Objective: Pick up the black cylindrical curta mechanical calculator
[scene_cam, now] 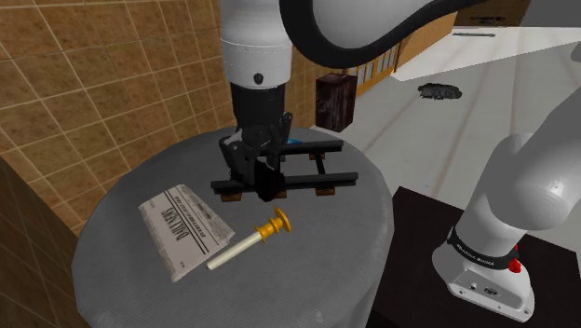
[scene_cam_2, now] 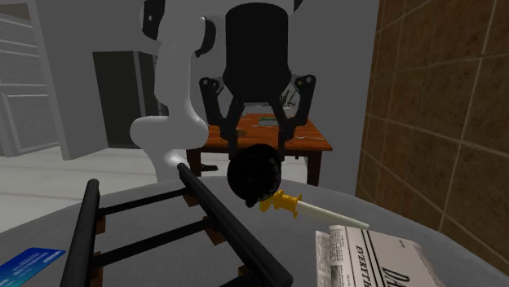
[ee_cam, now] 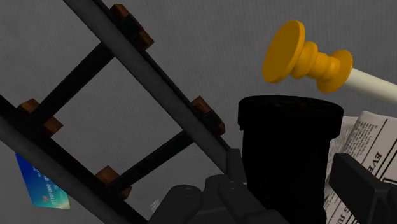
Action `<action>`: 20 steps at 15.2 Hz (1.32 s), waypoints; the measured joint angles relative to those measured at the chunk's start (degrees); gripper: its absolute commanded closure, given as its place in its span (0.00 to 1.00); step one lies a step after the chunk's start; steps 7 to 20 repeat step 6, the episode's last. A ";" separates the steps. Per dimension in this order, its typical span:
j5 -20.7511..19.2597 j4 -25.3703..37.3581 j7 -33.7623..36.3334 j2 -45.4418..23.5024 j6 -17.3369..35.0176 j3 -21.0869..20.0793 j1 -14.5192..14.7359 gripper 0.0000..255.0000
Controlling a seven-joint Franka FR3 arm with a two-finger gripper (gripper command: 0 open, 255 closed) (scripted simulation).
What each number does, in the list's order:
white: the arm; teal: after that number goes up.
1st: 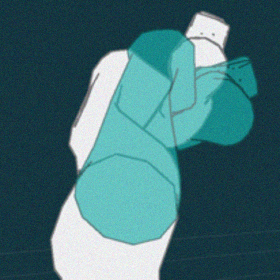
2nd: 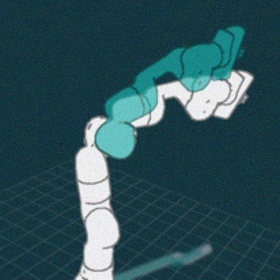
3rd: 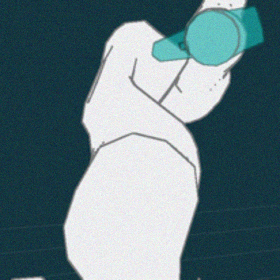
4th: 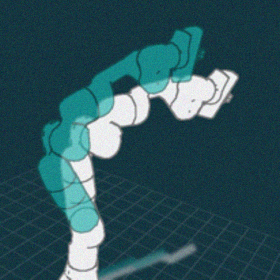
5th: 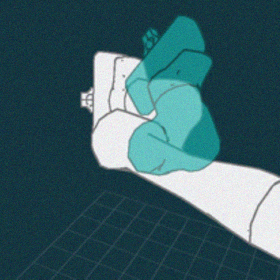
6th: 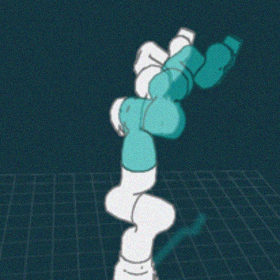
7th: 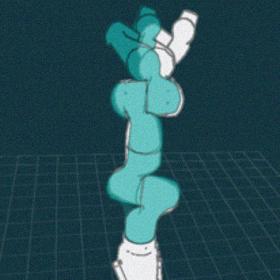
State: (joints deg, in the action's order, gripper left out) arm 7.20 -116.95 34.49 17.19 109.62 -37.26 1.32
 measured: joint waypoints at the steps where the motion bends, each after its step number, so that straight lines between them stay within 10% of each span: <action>1: 0.16 0.55 -0.21 0.37 -0.87 0.26 0.03 1.00; 20: -0.04 4.05 -0.20 0.30 -4.33 0.57 -0.14 1.00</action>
